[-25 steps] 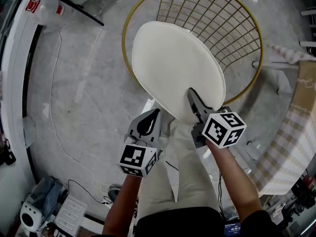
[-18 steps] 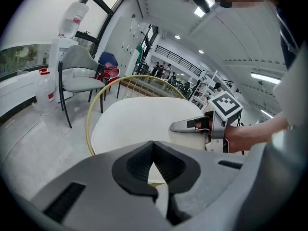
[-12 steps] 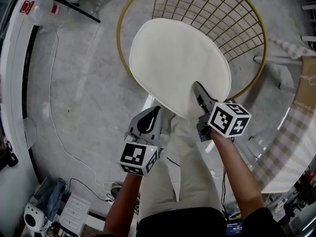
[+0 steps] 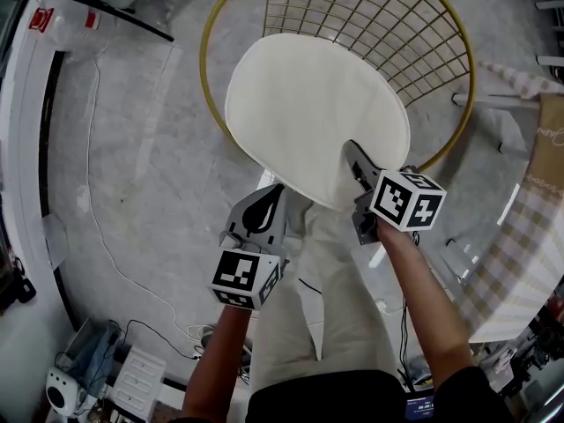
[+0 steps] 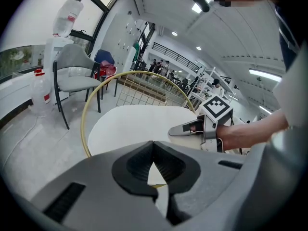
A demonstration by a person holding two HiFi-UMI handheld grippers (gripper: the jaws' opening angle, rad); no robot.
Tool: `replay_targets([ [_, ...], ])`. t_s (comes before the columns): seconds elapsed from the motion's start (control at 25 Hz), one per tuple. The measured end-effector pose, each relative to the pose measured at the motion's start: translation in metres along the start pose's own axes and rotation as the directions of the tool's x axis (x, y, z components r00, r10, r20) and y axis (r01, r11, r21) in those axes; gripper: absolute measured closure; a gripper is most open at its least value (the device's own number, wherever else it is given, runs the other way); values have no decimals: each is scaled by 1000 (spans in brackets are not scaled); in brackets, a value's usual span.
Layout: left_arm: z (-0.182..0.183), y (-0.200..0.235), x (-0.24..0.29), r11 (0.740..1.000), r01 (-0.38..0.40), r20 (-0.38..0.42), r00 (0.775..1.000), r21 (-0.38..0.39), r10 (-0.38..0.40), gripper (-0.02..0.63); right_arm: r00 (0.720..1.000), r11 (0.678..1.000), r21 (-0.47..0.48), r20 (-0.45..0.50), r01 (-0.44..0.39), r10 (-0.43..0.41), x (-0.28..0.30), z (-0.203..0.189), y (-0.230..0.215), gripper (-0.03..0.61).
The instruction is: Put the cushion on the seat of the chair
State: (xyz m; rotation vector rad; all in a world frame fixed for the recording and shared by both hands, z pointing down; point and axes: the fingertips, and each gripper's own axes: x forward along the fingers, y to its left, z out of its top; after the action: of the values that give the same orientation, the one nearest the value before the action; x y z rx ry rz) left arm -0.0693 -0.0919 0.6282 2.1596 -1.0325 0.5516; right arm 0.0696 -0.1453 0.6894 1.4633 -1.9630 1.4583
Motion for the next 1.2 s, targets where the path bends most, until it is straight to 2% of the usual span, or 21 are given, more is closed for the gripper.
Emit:
replay_targets([
  [0.24, -6, 0, 11, 1000, 10, -26, 1000, 28, -10, 609, 999, 1000, 4, -27, 26, -26, 9, -3, -14, 489],
  [0.56, -20, -5, 32, 993, 39, -103, 994, 111, -28, 609, 998, 999, -2, -45, 42, -42, 18, -6, -28, 479],
  [0.76, -14, -4, 53, 980, 55, -128, 991, 191, -31, 609, 997, 999, -4, -57, 49, -49, 21, -7, -36, 463],
  [0.92, -11, -7, 73, 960, 73, -153, 988, 269, -32, 609, 996, 998, -20, -70, 54, -56, 25, -8, -44, 457],
  [1.2, -14, -18, 107, 932, 124, -204, 977, 340, -56, 609, 995, 998, 7, -85, 60, -59, 29, -7, -56, 450],
])
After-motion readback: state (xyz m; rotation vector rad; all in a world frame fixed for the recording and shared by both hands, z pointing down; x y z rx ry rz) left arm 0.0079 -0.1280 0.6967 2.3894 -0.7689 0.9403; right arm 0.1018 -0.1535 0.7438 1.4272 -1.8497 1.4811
